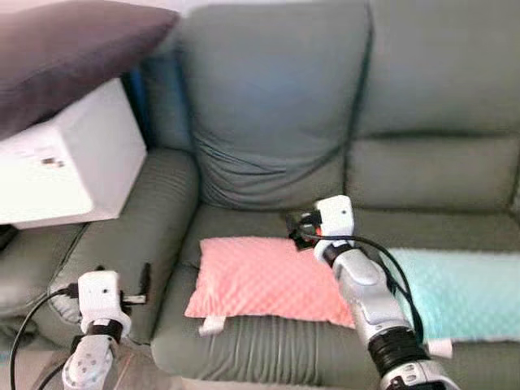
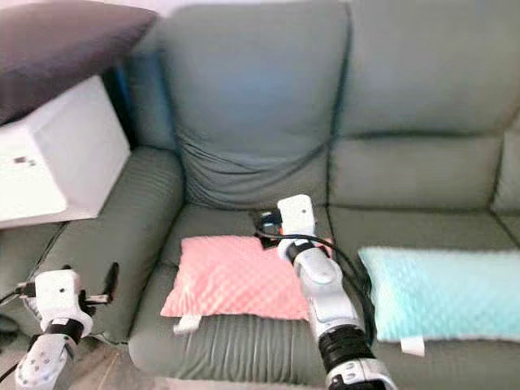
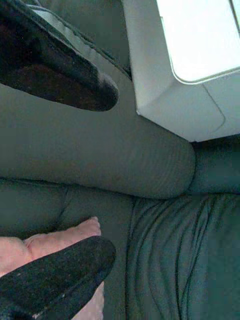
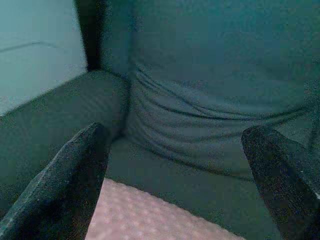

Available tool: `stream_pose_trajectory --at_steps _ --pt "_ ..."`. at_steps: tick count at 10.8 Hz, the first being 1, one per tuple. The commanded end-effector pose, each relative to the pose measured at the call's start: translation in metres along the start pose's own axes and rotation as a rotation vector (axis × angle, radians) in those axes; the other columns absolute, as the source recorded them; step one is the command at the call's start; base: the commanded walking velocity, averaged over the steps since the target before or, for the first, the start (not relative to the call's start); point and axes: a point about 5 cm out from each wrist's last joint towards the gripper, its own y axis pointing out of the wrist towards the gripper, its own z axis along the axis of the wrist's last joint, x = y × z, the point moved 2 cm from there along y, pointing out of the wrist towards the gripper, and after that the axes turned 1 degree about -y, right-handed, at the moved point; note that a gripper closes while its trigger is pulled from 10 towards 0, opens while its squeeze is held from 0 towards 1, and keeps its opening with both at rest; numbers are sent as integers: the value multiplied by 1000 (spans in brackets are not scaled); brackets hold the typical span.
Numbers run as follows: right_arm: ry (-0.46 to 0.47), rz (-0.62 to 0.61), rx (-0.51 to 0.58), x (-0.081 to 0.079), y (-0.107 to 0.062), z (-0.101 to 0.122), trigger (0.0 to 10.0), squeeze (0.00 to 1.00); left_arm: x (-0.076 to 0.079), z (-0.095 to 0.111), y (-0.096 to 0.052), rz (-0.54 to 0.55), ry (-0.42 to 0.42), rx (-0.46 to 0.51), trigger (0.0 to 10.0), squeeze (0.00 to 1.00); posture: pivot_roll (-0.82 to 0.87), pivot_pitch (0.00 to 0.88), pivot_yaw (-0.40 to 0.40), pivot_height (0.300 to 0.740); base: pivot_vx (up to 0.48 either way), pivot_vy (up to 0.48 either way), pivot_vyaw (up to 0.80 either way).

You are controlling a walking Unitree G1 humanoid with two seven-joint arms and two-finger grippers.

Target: Move the pillow to the sofa

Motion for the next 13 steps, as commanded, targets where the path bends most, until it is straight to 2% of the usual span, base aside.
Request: stream_pose_trajectory --at_steps 1,2,3,4,5,6,7,13 --pt "-7 8 13 2 -3 1 10000 1000 -7 9 -2 53 50 28 10000 1000 -177 0 60 740 0 0 0" --pt "-10 1 18 5 -9 -1 10000 1000 -14 12 -3 128 93 31 10000 1000 -187 0 65 740 0 0 0" --pt "-12 -19 11 10 -18 -7 10000 1000 -18 15 -9 187 96 26 10000 1000 -189 0 69 740 0 0 0" --pt "-8 -40 0 14 -24 -12 10000 1000 -18 15 -15 214 147 16 10000 1000 -186 0 66 740 0 0 0" --pt "-16 -28 8 13 -25 -11 10000 1000 -28 16 -23 326 137 22 10000 1000 -173 0 61 740 0 0 0" --pt "-19 -20 11 12 -25 -10 10000 1000 -33 17 -26 385 133 15 10000 1000 -161 0 58 740 0 0 0" --pt "-20 -15 11 11 -25 -9 10000 1000 -36 18 -27 411 157 15 10000 1000 -158 0 58 740 0 0 0" --pt "-20 -15 11 11 -25 -9 10000 1000 -36 18 -27 411 157 15 10000 1000 -158 0 58 740 0 0 0"
